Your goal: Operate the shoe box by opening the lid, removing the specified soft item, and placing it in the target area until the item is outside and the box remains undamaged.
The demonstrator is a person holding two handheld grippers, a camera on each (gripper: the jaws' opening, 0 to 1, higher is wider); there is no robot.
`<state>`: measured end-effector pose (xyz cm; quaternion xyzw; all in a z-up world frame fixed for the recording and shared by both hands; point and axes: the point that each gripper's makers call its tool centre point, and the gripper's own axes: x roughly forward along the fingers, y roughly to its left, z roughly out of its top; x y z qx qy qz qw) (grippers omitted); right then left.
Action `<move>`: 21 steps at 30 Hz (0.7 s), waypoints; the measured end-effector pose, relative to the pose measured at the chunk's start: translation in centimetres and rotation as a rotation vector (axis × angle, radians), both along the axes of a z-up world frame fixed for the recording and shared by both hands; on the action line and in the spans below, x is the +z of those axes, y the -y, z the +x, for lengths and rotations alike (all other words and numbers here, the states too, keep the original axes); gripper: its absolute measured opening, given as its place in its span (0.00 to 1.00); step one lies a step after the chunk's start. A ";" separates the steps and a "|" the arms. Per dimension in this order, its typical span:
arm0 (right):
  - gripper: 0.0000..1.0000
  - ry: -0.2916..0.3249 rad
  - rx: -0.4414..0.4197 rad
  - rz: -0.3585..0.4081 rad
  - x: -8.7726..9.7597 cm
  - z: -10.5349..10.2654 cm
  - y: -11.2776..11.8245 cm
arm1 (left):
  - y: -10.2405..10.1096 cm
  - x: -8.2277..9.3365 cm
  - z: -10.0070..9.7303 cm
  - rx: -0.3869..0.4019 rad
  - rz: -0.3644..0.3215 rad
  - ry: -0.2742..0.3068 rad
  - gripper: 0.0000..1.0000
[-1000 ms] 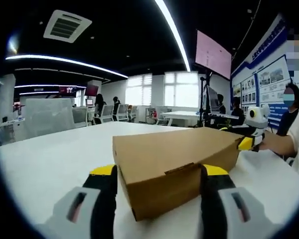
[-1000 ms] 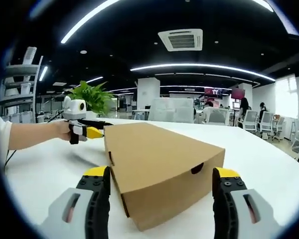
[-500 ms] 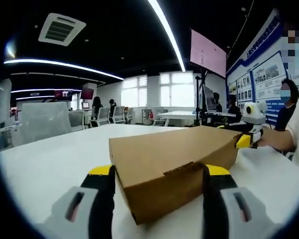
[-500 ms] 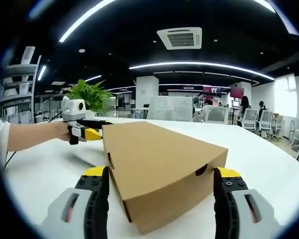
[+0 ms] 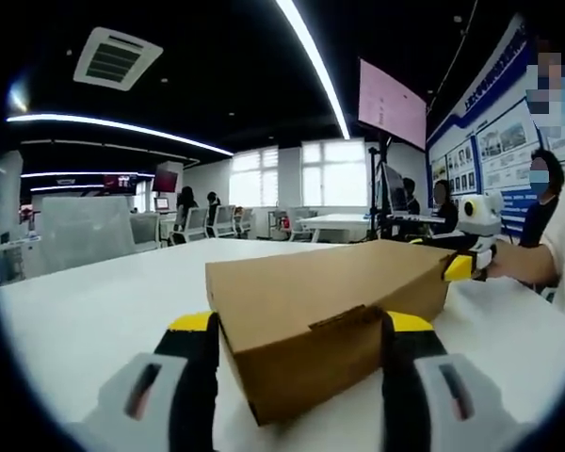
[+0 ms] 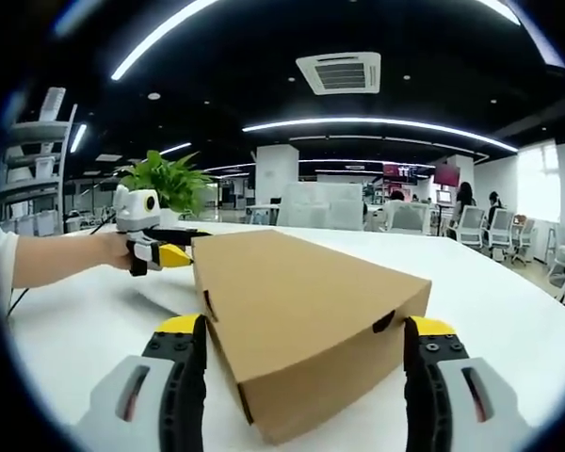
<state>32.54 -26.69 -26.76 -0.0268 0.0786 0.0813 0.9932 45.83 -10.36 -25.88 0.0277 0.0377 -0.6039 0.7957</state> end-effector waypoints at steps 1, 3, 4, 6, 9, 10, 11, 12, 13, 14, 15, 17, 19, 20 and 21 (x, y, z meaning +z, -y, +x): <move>0.89 0.000 -0.001 -0.003 0.0 0.0 0.0 | 0.0 0.0 0.0 0.001 -0.001 0.001 0.72; 0.89 0.001 0.001 -0.003 0.0 0.0 0.0 | -0.1 0.0 -0.1 0.004 -0.001 0.001 0.71; 0.89 0.001 0.005 -0.003 0.0 0.0 0.0 | -0.1 0.0 0.0 0.005 0.000 0.000 0.71; 0.88 0.000 0.014 0.000 0.0 -0.1 0.1 | -0.1 0.1 0.0 0.010 0.006 -0.003 0.71; 0.88 0.003 0.026 0.006 0.0 -0.1 0.2 | -0.2 0.0 -0.2 0.020 0.020 -0.011 0.71; 0.88 0.004 0.028 0.006 0.0 -0.1 0.2 | -0.2 0.0 -0.3 0.022 0.018 -0.009 0.71; 0.88 0.004 0.031 0.006 0.0 -0.1 0.1 | -0.2 0.0 -0.4 0.025 0.014 -0.009 0.71; 0.88 0.006 0.033 0.008 0.0 -0.1 0.1 | -0.3 0.0 -0.5 0.026 0.014 -0.008 0.71; 0.88 0.009 0.036 0.010 0.0 -0.1 0.1 | -0.3 0.0 -0.6 0.030 0.013 -0.008 0.71; 0.88 0.010 0.039 0.010 0.0 -0.1 0.1 | -0.3 0.0 -0.7 0.032 0.012 -0.008 0.71; 0.88 0.011 0.041 0.010 0.0 -0.1 0.1 | -0.3 0.0 -0.7 0.033 0.012 -0.007 0.71; 0.88 0.013 0.047 0.010 0.0 -0.2 0.1 | -0.5 0.0 -0.8 0.040 0.006 -0.005 0.71; 0.88 0.016 0.051 0.011 0.0 -0.2 0.1 | -0.5 0.0 -0.9 0.044 0.002 -0.005 0.71; 0.88 0.017 0.054 0.010 0.0 -0.2 0.1 | -0.6 0.0 -1.0 0.046 0.001 -0.004 0.71; 0.88 0.016 0.056 0.010 0.1 -0.2 0.0 | -0.6 0.0 -1.0 0.047 0.002 -0.004 0.71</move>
